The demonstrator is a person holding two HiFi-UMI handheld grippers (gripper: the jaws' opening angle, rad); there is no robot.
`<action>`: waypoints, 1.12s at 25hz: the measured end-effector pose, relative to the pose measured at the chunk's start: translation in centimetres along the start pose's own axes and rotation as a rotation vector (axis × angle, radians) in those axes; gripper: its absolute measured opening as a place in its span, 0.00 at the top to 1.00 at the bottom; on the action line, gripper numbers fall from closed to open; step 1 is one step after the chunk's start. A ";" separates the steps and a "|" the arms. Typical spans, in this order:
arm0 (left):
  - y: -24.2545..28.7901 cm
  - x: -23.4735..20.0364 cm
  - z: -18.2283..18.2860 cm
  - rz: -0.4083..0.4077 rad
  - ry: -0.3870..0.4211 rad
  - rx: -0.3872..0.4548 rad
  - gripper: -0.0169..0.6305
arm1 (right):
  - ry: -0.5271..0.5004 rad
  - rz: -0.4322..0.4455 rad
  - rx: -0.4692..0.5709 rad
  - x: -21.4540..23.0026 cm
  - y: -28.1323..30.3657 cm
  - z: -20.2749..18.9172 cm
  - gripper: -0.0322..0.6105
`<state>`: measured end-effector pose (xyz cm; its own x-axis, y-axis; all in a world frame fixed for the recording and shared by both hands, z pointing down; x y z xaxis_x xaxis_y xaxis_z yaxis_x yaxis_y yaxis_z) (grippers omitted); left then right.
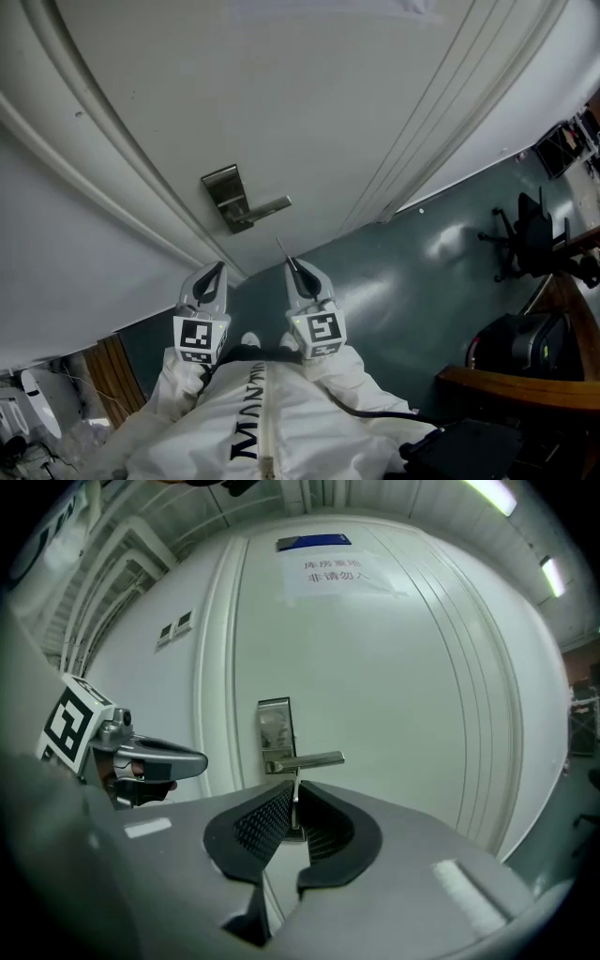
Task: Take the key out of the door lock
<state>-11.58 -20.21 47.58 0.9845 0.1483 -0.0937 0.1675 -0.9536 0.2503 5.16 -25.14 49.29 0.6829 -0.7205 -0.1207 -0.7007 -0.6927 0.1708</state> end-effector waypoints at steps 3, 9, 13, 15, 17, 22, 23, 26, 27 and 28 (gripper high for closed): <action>-0.6 0.7 0.0 -0.016 0.012 0.003 0.97 | 0.017 -0.002 0.000 -0.4 -0.8 -0.2 0.91; -3.0 0.6 -0.5 -0.046 0.017 0.021 0.97 | 0.013 -0.028 -0.006 -2.3 -2.8 0.0 0.91; -6.2 0.0 -0.8 -0.071 0.021 0.032 0.97 | 0.006 -0.061 0.000 -4.8 -4.3 1.0 0.91; -8.0 -0.4 -1.2 -0.087 0.013 0.027 0.97 | 0.007 -0.081 0.000 -6.3 -5.2 1.8 0.91; -9.8 -1.1 -1.8 -0.099 0.005 0.022 0.97 | -0.008 -0.104 0.000 -7.8 -6.1 2.5 0.91; -15.4 -2.3 -3.7 -0.121 -0.004 0.028 0.97 | -0.047 -0.153 0.015 -13.1 -9.5 4.0 0.91; -16.9 -1.9 -4.0 -0.129 0.000 0.029 0.97 | -0.050 -0.161 0.020 -14.2 -10.7 4.4 0.91; -20.7 -0.5 -4.6 -0.161 0.010 0.032 0.97 | -0.058 -0.185 0.021 -16.8 -14.1 5.1 0.91; -21.4 -0.2 -4.9 -0.170 0.010 0.032 0.97 | -0.058 -0.191 0.018 -17.4 -14.8 5.1 0.91; -21.9 0.0 -5.2 -0.177 0.008 0.033 0.97 | -0.059 -0.196 0.016 -17.8 -15.4 5.0 0.91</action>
<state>-14.97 2.03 47.11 0.9403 0.3165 -0.1255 0.3364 -0.9205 0.1991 2.75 -1.76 43.90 0.7932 -0.5724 -0.2077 -0.5593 -0.8197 0.1232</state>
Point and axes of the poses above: the fingertips, and each gripper's own axes: y forward along the fingers, x to its right, z out of its top, the point moved 5 cm from there along -y, backward along the fingers, and after that the axes turned 14 degrees about -y, right-handed, at the moved point
